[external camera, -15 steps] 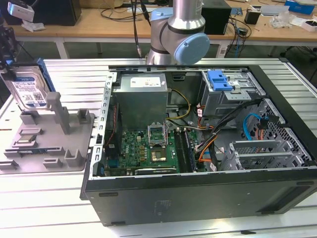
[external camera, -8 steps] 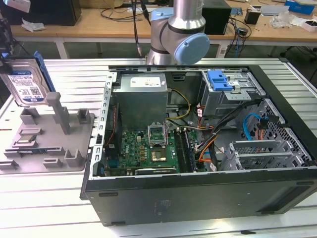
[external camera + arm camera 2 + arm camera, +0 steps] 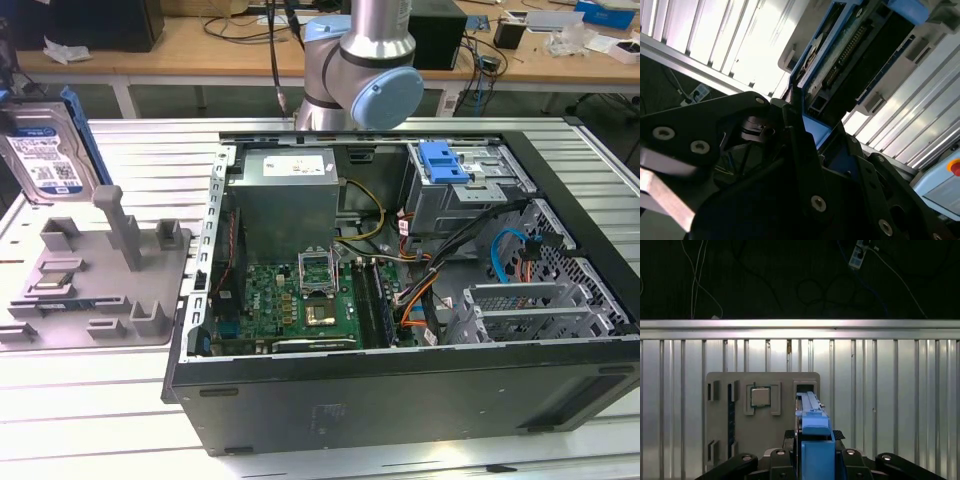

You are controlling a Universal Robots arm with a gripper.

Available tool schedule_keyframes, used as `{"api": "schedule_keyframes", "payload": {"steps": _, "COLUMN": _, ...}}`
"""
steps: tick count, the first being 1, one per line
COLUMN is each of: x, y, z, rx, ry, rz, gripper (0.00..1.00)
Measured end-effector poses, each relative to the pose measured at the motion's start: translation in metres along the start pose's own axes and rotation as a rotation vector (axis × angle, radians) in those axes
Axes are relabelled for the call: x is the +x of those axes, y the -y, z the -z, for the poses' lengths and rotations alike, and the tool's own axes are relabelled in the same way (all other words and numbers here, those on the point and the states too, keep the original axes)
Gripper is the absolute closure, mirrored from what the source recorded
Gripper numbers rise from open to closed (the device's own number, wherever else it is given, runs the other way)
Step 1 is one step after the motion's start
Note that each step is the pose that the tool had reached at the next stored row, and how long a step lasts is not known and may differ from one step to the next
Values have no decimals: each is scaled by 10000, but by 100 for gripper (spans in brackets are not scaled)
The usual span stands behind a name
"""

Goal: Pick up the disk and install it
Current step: 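Pick up the disk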

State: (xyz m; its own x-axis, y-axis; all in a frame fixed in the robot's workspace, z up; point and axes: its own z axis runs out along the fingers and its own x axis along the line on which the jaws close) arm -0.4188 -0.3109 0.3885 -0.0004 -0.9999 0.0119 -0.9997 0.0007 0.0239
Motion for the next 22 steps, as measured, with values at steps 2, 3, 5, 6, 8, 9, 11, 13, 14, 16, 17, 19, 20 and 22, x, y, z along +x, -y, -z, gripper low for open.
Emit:
{"api": "schedule_keyframes", "payload": {"steps": 2, "x": 0, "y": 0, "z": 42, "rx": -1, "ry": -1, "rz": 0, "gripper": 63}}
{"api": "schedule_keyframes", "payload": {"steps": 3, "x": 1, "y": 0, "z": 75, "rx": -2, "ry": -1, "rz": 0, "gripper": 63}}
{"api": "schedule_keyframes", "payload": {"steps": 5, "x": 1, "y": 1, "z": 122, "rx": -1, "ry": -1, "rz": 0, "gripper": 63}}
{"api": "schedule_keyframes", "payload": {"steps": 6, "x": 2, "y": 2, "z": 154, "rx": -1, "ry": 0, "rz": 0, "gripper": 63}}
{"api": "schedule_keyframes", "payload": {"steps": 8, "x": 3, "y": 3, "z": 220, "rx": -1, "ry": -1, "rz": 0, "gripper": 63}}
{"api": "schedule_keyframes", "payload": {"steps": 9, "x": 4, "y": 4, "z": 313, "rx": -1, "ry": 0, "rz": 0, "gripper": 63}}
{"api": "schedule_keyframes", "payload": {"steps": 11, "x": 5, "y": 5, "z": 419, "rx": -1, "ry": -1, "rz": 0, "gripper": 63}}
{"api": "schedule_keyframes", "payload": {"steps": 13, "x": 6, "y": 4, "z": 476, "rx": -1, "ry": -1, "rz": 0, "gripper": 63}}
{"api": "schedule_keyframes", "payload": {"steps": 14, "x": 6, "y": 4, "z": 514, "rx": 0, "ry": -1, "rz": 0, "gripper": 63}}
{"api": "schedule_keyframes", "payload": {"steps": 16, "x": 7, "y": 3, "z": 577, "rx": -1, "ry": 0, "rz": 0, "gripper": 63}}
{"api": "schedule_keyframes", "payload": {"steps": 17, "x": 7, "y": 3, "z": 616, "rx": -1, "ry": -1, "rz": 0, "gripper": 63}}
{"api": "schedule_keyframes", "payload": {"steps": 19, "x": 9, "y": 1, "z": 733, "rx": -1, "ry": -1, "rz": 0, "gripper": 63}}
{"api": "schedule_keyframes", "payload": {"steps": 20, "x": 9, "y": 1, "z": 778, "rx": 0, "ry": 0, "rz": 0, "gripper": 63}}
{"api": "schedule_keyframes", "payload": {"steps": 22, "x": 10, "y": 1, "z": 858, "rx": -1, "ry": 0, "rz": 0, "gripper": 63}}
